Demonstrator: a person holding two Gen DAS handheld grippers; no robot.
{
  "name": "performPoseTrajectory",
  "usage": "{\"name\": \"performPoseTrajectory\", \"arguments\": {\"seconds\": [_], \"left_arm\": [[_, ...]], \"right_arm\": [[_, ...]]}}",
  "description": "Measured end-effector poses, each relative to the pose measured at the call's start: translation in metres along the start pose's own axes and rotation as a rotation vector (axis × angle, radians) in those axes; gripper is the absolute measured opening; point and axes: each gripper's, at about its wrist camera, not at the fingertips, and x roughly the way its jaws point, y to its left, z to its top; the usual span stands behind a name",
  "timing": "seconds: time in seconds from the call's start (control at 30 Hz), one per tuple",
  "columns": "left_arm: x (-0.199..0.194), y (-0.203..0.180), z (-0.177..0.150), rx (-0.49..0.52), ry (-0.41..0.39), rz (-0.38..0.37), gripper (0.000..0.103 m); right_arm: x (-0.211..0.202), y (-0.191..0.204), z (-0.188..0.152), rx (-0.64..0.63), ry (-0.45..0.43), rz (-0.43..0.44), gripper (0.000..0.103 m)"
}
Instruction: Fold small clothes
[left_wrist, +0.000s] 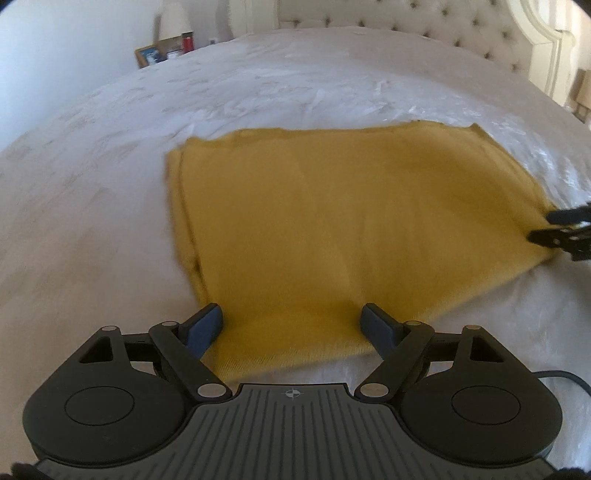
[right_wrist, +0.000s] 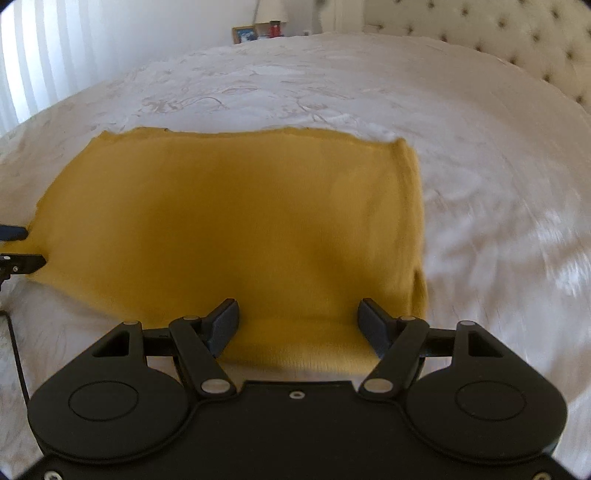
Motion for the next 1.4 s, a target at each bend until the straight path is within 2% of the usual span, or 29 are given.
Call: {"name": "performPoseTrajectory", "arguments": {"seconds": [0.1,0.3,0.43,0.57,0.7,0.73,0.83,1.03,1.1,1.2,1.4], "left_arm": [[0.0,0.003,-0.002,-0.041,0.015,0.008,0.089],[-0.007,0.008,0.004,-0.097,0.028,0.017,0.089],[-0.024,0.003,0.005,-0.127,-0.01,0.024,0.089],[-0.038,-0.014,0.02,-0.115,-0.066,0.04,0.089],[-0.03,-0.036,0.041,-0.109,-0.075,0.033,0.089],[-0.026,-0.042,0.046,-0.107,-0.078,0.033,0.089],[-0.012,-0.058,0.053,-0.111,-0.072,0.038,0.089],[0.02,-0.08,0.05,-0.142,0.005,0.036,0.089],[0.025,-0.085,0.043,-0.129,0.026,0.047,0.089],[0.025,-0.092,0.035,-0.081,0.015,0.072,0.09],[0.024,-0.092,0.029,-0.087,0.03,0.071,0.096]], "right_arm": [[-0.007,-0.004,-0.005,0.023,-0.018,0.007,0.074],[-0.012,-0.013,-0.017,0.094,-0.073,0.037,0.076],[-0.017,-0.016,-0.029,0.123,-0.12,0.061,0.081],[-0.023,-0.02,-0.038,0.164,-0.159,0.089,0.083],[-0.025,-0.023,-0.045,0.196,-0.184,0.13,0.098],[-0.026,-0.023,-0.046,0.199,-0.182,0.141,0.102],[-0.025,-0.021,-0.046,0.191,-0.162,0.149,0.102],[-0.024,-0.024,-0.045,0.236,-0.135,0.168,0.102],[-0.024,-0.025,-0.044,0.235,-0.123,0.169,0.102],[-0.025,-0.021,-0.043,0.209,-0.104,0.158,0.102],[-0.023,-0.015,-0.043,0.172,-0.064,0.132,0.102]]}}
